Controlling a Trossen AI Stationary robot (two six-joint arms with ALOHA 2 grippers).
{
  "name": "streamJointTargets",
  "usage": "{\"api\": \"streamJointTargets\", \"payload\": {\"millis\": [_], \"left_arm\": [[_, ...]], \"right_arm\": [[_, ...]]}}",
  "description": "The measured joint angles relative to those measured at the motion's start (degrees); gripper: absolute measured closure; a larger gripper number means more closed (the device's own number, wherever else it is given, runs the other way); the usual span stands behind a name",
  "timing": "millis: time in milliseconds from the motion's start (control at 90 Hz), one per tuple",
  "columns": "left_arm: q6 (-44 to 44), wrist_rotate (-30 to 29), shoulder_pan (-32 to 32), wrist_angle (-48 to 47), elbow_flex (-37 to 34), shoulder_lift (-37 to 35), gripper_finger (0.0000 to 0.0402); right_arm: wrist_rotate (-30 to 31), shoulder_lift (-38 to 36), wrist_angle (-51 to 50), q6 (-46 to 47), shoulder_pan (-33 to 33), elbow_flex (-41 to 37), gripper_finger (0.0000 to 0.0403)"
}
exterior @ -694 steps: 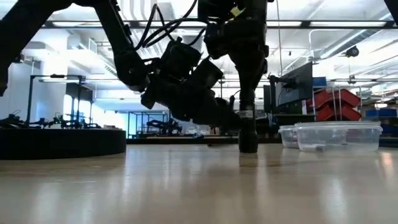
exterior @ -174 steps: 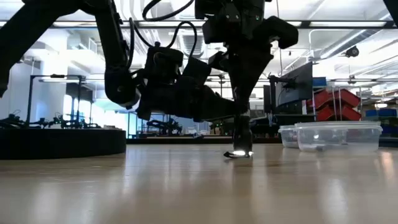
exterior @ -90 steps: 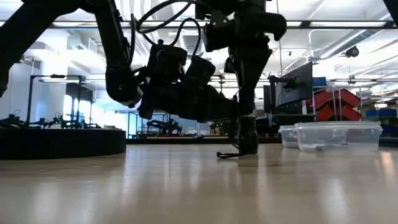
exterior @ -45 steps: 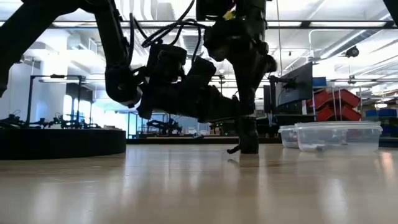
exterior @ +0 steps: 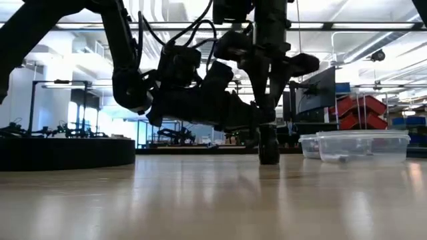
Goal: Insert battery
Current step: Close the black battery compartment
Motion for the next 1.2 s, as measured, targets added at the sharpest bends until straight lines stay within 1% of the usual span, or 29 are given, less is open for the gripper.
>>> {"api": "streamJointTargets", "payload": {"millis": [156,267,433,633,700,767,933,1000,1044,1122,1200], "left_arm": [[0.0,0.1,0.0,-0.5,0.0,0.0,0.0299],[0.0,0.3,0.0,-0.5,0.0,0.0,0.0296],[0.0,0.8,0.1,-0.5,0.0,0.0,0.0299],[-0.4,0.9,0.0,-0.5,0.0,0.0,0.0294],[-0.3,0.9,0.0,-0.5,0.0,0.0,0.0296],[-0.1,0.9,0.0,-0.5,0.0,0.0,0.0298],[-0.1,0.9,0.0,-0.9,0.0,0.0,0.0292],[-0.9,1.0,0.0,-1.1,0.0,0.0,0.0291],[-1.1,1.1,0.1,-1.2,0.0,0.0,0.0292],[-1.0,1.2,0.1,-1.2,0.0,0.0,0.0296],[-1.0,1.2,0.1,-1.3,0.0,0.0,0.0298]], "right_arm": [[0.2,0.0,0.0,10.5,0.5,0.0,0.0315],[0.2,0.0,0.2,15.8,0.8,0.0,0.0304],[0.1,0.0,0.1,17.6,1.1,-0.1,0.0285],[-0.3,0.0,0.0,16.8,1.1,-0.1,0.0299],[-0.5,-0.1,-0.1,15.2,1.1,-0.1,0.0298],[-0.6,-0.6,-0.5,12.8,1.0,-0.1,0.0285],[-0.3,-2.3,-1.3,6.8,1.0,-0.2,0.0225],[-1.2,-3.0,-1.9,3.4,0.9,-0.3,0.0200],[-2.1,-3.4,-2.8,-0.3,0.9,-0.5,0.0184],[-4.6,-4.1,-2.0,-10.8,0.9,0.0,0.0159],[-4.4,-4.5,-2.0,-20.9,0.9,0.5,0.0142]]}}
